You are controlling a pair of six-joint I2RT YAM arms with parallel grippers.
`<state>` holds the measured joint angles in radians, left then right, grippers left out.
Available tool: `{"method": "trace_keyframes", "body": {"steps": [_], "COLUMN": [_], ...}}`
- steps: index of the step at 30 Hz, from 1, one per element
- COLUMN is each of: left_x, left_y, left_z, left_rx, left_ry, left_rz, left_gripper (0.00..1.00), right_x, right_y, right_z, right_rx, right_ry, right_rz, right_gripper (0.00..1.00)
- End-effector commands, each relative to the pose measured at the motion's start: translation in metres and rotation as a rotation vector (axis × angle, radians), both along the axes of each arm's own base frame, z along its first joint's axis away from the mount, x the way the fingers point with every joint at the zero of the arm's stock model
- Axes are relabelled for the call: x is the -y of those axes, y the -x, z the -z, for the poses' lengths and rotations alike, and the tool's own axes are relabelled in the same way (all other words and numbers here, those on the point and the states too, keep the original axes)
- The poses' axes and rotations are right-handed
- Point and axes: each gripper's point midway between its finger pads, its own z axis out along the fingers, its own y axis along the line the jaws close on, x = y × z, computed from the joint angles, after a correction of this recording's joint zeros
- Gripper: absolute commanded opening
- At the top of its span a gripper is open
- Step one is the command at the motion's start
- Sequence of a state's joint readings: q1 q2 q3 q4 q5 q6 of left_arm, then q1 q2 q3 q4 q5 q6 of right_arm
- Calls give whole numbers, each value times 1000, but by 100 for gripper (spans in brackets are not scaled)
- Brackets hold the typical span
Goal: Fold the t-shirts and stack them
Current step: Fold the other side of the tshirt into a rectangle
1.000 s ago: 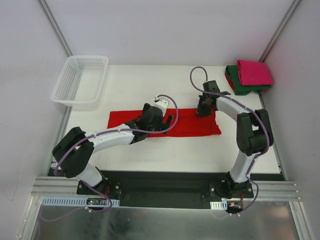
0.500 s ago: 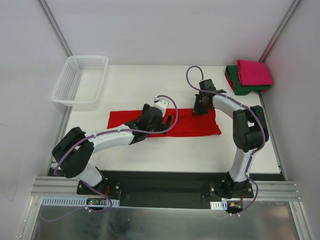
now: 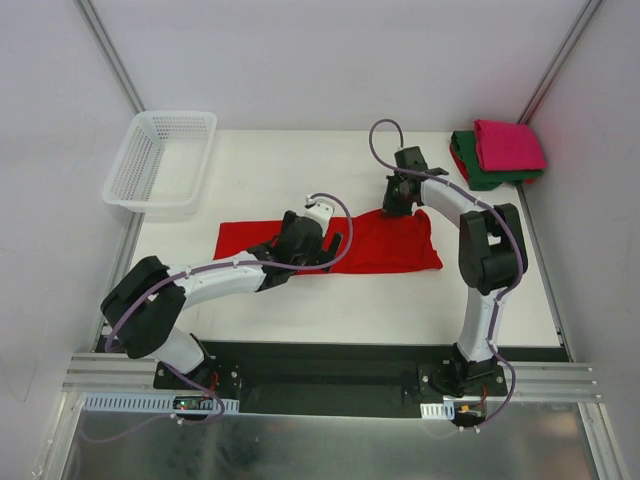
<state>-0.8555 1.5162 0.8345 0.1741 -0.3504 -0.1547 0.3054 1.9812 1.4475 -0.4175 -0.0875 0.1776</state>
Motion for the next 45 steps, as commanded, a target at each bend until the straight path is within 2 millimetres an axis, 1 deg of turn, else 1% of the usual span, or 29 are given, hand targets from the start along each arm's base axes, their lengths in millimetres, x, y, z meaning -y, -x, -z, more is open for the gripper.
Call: {"method": "trace_keyframes", "body": {"steps": [1,4,5,7,8,10,13,15,16,18,21,22,25,26,27,28,29,30,31,32,33,35,36,38,39,41,42,44,45], "left_x": [-6,-6,-5,-5,-4,-2,6,13,16,24,41,48,71,80,87,93,102,109,114,124,129,140,145,153,158,165,167,172,173], "left_y": [-1,0,1,1,2,4,6,9,9,10,12,13,14,12,12,11,8,7,7,6,5,0,0,-5,-1,-2,-2,0,1], "left_z": [-16,-17,-17,-19,-21,-21,-22,-25,-26,-31,-35,-33,-34,-40,-34,-36,-44,-40,-42,-51,-46,-51,-42,-42,-32,-31,-21,-16,-9], "left_rx": [28,25,23,22,21,14,-7,-19,-23,-22,-34,-43,-49,-42,-56,-57,-49,-59,-61,-57,-68,-65,-85,-88,-119,-133,-153,-176,-193], "left_ry": [38,44,50,58,67,78,108,137,151,176,209,216,239,259,254,263,283,280,290,316,310,326,318,327,327,339,333,343,338], "left_rz": [-38,-37,-34,-32,-29,-24,-1,18,25,42,90,110,162,175,189,201,218,228,239,261,270,288,297,301,324,331,331,342,343], "left_gripper": [99,99,99,99,99,99,99,99,99,99,99,99,99,100,99,99,99,99,99,99,99,99,99,99,99,99,99,99,99], "right_x": [-8,-9,-7,-3,-1,4,14,21,31,39,49,58,72,72,72,73,74,75,79,82,84,89,94,100,104,105,107,109,109], "right_y": [-20,-28,-30,-29,-25,-19,0,18,22,36,49,52,51,49,47,44,43,43,41,40,40,39,39,38,38,36,36,34,34], "right_z": [-18,-28,-36,-43,-50,-54,-62,-65,-64,-65,-58,-53,-39,-35,-30,-26,-23,-23,-22,-23,-23,-27,-29,-32,-33,-31,-28,-27,-22], "right_rx": [60,127,162,184,196,203,203,189,189,171,140,131,103,96,84,68,61,58,60,62,60,67,68,72,72,66,56,55,43], "right_ry": [-22,-29,-25,-5,-3,8,28,37,74,84,123,164,227,230,234,242,249,256,270,279,285,302,311,323,321,315,316,310,304], "right_rz": [-15,-27,-23,-22,-26,-23,-5,11,40,70,100,123,158,162,161,168,176,182,206,219,229,249,262,278,284,279,286,289,288], "right_gripper": [1,1,1,1,1,3,11,16,18,20,20,20,20,20,20,20,20,20,20,21,22,24,26,27,27,27,27,27,27]}}
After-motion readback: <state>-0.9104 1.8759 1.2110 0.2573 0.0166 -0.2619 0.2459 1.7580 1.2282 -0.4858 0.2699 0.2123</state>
